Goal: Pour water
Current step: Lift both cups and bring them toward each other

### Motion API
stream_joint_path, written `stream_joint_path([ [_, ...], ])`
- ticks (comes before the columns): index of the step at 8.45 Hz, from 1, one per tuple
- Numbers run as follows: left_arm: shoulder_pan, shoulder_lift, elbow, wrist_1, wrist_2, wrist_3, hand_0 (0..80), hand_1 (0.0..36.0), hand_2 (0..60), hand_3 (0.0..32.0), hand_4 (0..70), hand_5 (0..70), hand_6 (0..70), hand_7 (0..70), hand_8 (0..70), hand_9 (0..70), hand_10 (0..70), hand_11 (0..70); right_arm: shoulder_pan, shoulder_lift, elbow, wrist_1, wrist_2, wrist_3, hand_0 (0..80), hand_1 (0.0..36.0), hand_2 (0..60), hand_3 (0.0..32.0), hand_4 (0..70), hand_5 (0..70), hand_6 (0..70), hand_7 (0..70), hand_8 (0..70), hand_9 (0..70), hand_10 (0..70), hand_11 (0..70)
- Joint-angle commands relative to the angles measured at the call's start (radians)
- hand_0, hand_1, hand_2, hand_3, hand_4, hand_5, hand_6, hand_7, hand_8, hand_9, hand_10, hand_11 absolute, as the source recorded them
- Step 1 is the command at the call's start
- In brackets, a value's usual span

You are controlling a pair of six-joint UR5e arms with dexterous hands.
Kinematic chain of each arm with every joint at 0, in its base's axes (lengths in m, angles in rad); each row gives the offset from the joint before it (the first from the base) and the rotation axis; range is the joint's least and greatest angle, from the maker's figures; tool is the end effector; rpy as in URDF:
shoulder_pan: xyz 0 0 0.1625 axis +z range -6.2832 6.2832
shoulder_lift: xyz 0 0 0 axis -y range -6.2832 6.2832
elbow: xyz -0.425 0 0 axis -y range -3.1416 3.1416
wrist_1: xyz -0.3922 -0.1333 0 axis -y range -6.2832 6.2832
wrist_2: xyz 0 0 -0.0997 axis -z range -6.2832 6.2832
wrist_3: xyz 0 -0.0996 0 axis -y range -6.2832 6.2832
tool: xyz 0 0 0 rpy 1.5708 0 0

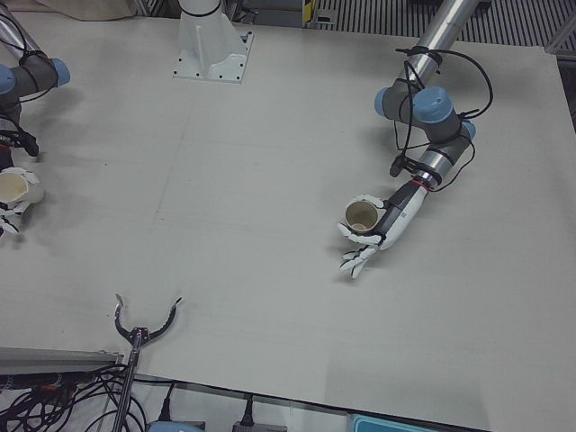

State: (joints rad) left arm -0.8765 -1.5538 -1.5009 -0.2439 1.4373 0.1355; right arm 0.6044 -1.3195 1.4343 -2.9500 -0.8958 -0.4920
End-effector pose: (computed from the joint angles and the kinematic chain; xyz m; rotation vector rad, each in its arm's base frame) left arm 0.2051 -0.4754 0.7045 -0.4648 2.0556 -1.7014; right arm -0.3822 -0.5016 0.6008 0.0321 -2.2301 1.6850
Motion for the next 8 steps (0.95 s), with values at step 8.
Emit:
stream_joint_path([
  [8,0.184,-0.397,-0.053,0.286,0.025,0.058,80.0,36.0,60.0,0.0,70.0,70.0,14.7,12.2,5.2,1.0,12.2,20.9,0.112,-0.001,0.236,-0.046,-0.009,-0.011,49.9,19.2,32.8,7.0,8.0,13.2,56.5,63.4,15.2,16.0,0.0,0.0],
])
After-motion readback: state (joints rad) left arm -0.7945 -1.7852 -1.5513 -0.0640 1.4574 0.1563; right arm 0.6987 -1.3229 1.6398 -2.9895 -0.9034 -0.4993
